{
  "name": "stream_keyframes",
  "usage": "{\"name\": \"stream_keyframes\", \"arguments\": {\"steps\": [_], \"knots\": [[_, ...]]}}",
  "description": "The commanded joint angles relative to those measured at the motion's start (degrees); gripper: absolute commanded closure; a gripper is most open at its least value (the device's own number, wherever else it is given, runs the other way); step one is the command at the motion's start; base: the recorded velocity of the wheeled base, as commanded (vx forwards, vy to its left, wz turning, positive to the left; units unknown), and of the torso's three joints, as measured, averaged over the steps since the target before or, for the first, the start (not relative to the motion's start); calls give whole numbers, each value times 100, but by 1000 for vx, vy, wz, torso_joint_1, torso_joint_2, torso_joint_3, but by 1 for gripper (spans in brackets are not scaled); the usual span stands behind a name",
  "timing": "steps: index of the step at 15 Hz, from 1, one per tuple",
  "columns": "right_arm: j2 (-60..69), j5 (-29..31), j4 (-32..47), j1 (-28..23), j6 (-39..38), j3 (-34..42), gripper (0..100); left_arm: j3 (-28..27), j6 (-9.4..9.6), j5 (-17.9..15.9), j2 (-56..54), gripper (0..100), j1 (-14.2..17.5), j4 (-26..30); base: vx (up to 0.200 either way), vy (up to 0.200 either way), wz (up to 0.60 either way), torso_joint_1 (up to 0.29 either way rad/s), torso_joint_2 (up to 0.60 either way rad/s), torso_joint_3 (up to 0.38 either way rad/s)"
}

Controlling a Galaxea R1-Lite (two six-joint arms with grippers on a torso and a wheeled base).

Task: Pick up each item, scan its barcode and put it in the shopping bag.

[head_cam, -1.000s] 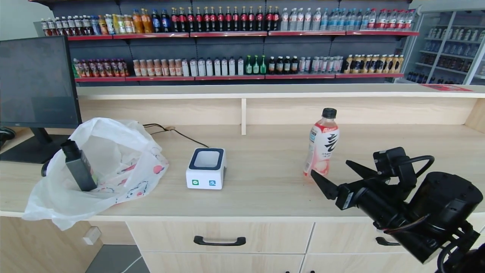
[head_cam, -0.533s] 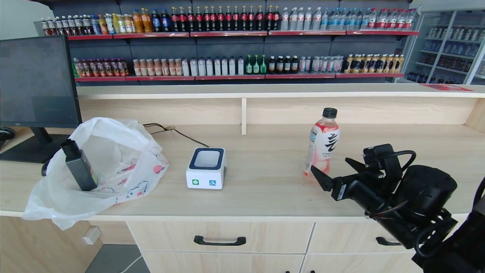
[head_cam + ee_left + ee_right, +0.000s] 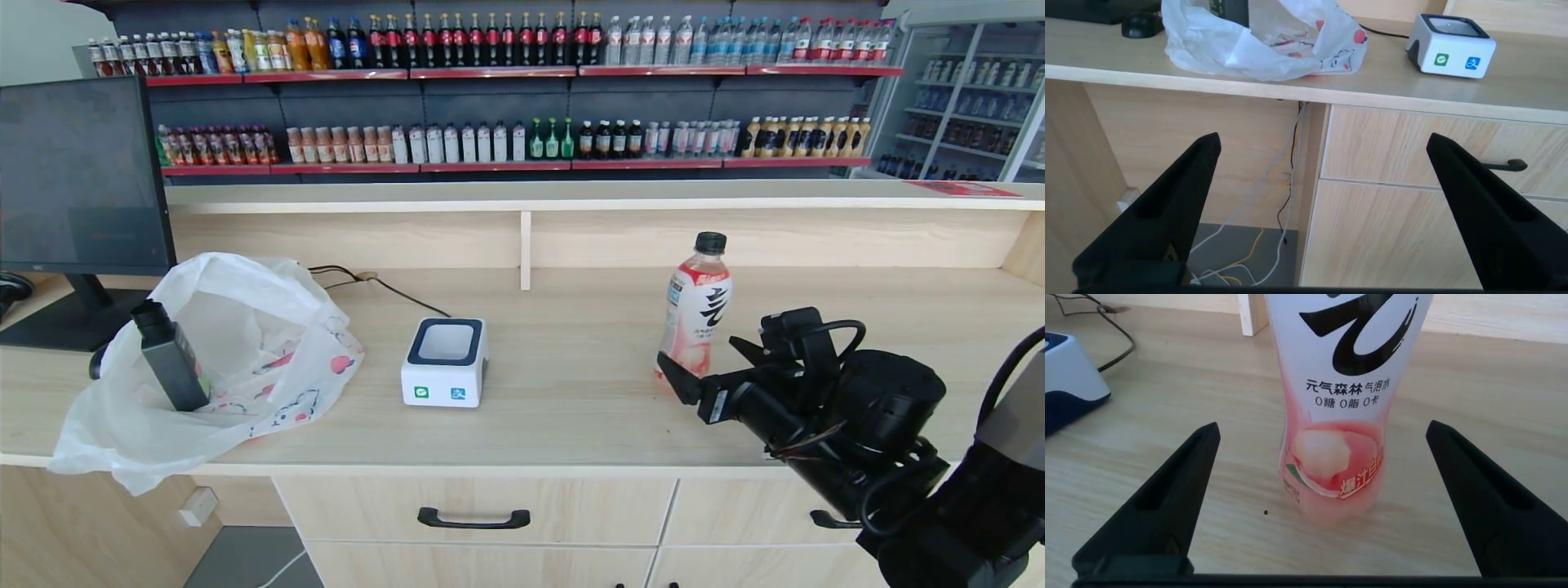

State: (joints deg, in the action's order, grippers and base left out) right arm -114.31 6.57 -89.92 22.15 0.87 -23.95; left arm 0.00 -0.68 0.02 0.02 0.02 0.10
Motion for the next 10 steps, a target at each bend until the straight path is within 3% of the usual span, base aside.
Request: {"name": "stream_keyframes", "arguments": {"steps": [1,10], "knots": [[-39,2,-8,0,1,-83,0,-9,-2,-2,-2,0,-2,-1,0,0,0,0,0,0],[-663,2,-8,-9,10,-848,0,0,-2,6,-2,0,-2,-1,0,0,0,0,0,0]]}}
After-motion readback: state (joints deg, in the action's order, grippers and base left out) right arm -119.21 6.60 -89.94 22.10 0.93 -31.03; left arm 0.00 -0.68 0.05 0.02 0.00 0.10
